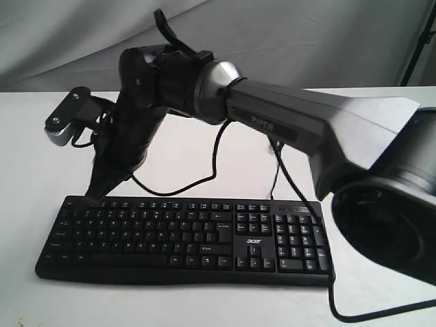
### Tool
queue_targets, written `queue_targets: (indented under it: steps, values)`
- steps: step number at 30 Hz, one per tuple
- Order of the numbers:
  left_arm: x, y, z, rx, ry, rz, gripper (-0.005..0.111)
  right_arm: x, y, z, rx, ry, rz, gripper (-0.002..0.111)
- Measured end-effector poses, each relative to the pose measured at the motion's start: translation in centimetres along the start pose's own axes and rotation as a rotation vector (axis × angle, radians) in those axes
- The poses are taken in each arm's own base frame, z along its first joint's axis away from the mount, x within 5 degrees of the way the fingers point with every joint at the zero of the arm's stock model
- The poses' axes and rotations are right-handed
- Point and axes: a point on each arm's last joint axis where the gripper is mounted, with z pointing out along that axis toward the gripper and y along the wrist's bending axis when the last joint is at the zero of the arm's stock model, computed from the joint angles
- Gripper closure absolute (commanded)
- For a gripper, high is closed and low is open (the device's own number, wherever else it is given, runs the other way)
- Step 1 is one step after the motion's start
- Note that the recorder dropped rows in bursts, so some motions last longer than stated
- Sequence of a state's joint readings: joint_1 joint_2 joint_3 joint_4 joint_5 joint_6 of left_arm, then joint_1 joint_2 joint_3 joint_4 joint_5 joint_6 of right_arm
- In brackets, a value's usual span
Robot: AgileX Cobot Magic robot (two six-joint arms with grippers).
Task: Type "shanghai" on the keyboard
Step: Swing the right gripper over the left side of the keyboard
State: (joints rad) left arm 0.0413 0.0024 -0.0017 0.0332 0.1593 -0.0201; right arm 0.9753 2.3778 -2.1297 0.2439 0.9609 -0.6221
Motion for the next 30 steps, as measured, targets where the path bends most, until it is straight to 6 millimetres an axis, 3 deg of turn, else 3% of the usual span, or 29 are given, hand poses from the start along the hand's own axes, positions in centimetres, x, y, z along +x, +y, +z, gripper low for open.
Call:
queue_targets:
  steps: [4, 8, 15, 25, 30]
  values:
    - [0.0, 0.0, 0.0, 0.0, 0.0, 0.0, 0.107, -0.9, 2.3, 2.4, -0.024, -0.032, -0.039, 0.108]
    - [0.0, 0.0, 0.0, 0.0, 0.0, 0.0, 0.107, -0.5, 2.6, 4.7, -0.043, -0.042, -0.013, 0.108]
    - [0.0, 0.0, 0.0, 0.0, 0.0, 0.0, 0.107, -0.2, 2.9, 5.5, -0.058, -0.027, -0.009, 0.108]
    - [0.0, 0.0, 0.0, 0.0, 0.0, 0.0, 0.107, -0.8, 5.0, 5.9, -0.078, -0.004, -0.049, 0.108]
    - [0.0, 0.0, 0.0, 0.0, 0.0, 0.0, 0.107, -0.6, 4.8, 5.9, -0.051, 0.018, -0.049, 0.108]
